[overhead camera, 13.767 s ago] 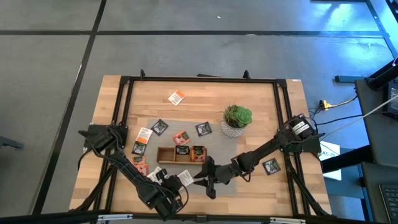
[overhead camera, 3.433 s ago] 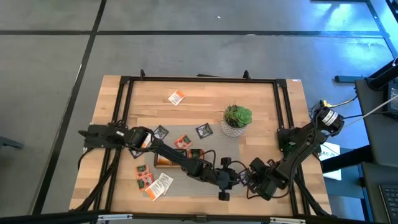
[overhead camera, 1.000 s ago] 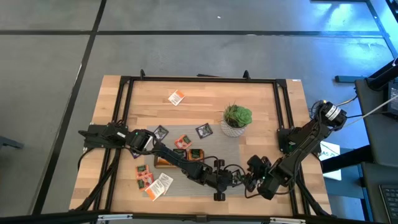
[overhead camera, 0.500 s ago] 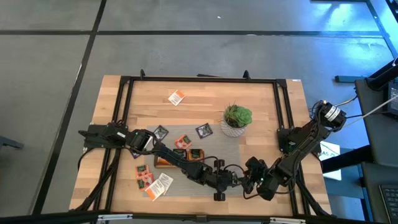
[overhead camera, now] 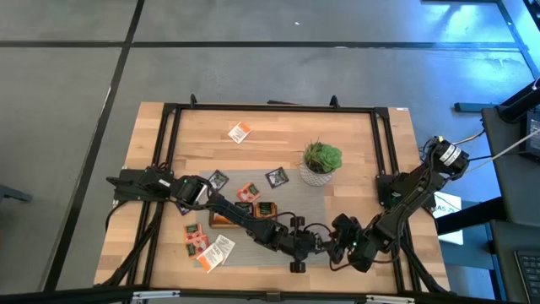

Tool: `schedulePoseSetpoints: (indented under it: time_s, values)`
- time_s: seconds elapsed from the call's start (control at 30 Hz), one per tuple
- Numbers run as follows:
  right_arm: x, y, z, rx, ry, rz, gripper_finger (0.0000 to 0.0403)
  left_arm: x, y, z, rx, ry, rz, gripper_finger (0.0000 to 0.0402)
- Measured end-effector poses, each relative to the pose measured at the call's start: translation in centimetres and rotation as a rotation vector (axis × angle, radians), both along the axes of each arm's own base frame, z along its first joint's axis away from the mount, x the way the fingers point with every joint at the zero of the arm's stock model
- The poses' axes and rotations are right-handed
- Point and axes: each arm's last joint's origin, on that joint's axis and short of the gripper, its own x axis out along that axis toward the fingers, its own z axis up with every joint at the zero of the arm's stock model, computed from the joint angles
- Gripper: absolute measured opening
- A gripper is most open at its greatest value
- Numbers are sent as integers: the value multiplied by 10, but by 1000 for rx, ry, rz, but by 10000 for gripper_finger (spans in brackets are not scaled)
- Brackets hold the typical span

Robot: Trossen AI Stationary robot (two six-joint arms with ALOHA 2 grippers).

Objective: Pick & Place Tea
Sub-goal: Put the violet tea bag into the middle section of the wooden organizer

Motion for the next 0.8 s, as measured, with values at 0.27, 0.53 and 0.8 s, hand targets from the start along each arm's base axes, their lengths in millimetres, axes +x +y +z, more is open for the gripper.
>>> schedulePoseSetpoints:
  time_s: [0.27,0.53,0.8]
  values:
    - [7,2,3,9,-47,47,226,0,0,0,0,0,0,88]
    - [10,-1,3,30,-19,49,209,0,0,0,0,0,0,88]
    - [9,-2,2,25,4,61,124,0,0,0,3,0,-2,88]
